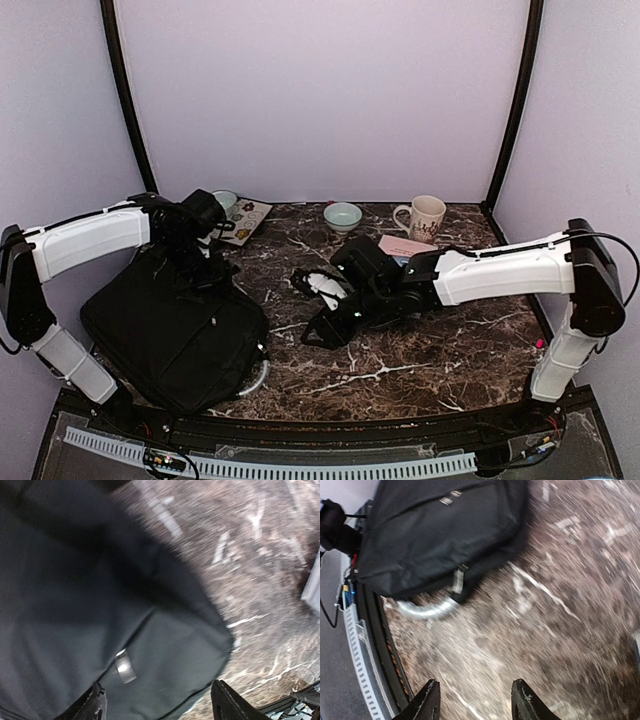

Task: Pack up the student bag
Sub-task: Grab the largest pocket of the student bag.

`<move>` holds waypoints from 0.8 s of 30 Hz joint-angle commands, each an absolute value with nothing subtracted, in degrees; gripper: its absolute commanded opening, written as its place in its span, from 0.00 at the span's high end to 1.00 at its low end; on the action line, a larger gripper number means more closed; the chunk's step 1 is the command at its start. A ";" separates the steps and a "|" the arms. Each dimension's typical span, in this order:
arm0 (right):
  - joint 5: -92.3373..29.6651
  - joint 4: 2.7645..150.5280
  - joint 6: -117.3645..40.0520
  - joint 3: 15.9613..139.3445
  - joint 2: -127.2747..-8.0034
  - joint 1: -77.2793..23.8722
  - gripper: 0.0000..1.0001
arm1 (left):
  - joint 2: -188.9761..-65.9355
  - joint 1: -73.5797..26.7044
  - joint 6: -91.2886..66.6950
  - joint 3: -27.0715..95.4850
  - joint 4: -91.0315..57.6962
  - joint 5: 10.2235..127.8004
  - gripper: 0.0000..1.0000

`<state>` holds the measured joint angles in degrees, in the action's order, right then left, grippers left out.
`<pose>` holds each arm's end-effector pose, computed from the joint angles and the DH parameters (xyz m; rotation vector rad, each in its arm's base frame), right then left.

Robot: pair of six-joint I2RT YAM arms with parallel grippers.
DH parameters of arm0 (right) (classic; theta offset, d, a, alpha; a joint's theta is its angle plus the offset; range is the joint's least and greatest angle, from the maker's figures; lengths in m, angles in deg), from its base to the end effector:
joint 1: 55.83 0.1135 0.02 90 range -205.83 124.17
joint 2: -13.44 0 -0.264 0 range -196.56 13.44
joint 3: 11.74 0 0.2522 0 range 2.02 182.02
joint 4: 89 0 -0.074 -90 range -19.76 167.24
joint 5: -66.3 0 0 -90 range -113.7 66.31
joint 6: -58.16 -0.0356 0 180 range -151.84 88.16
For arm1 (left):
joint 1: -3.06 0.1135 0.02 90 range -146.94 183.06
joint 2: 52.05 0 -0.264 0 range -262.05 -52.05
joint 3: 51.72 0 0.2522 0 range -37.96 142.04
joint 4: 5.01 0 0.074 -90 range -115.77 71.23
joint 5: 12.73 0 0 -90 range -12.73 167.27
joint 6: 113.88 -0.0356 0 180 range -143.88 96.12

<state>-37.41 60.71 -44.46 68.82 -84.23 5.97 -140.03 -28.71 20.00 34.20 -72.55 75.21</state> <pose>0.1673 0.3299 0.2210 -1.1736 2.2765 0.8482 0.2552 -0.1595 0.2656 -0.2926 2.8458 -0.3563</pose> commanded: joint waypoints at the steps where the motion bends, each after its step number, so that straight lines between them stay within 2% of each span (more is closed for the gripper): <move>1: -37.70 70.82 -42.42 71.01 -88.45 9.27 0.51 | -132.16 -28.39 20.36 28.08 -76.72 76.74 0.26; 9: -33.95 65.31 -40.78 83.62 -101.36 12.79 0.57 | -123.56 -28.40 22.27 18.40 -81.71 78.77 0.26; 24: -31.79 63.39 -38.70 93.53 -111.40 12.83 0.70 | -113.57 -28.40 26.72 13.03 -83.57 76.77 0.28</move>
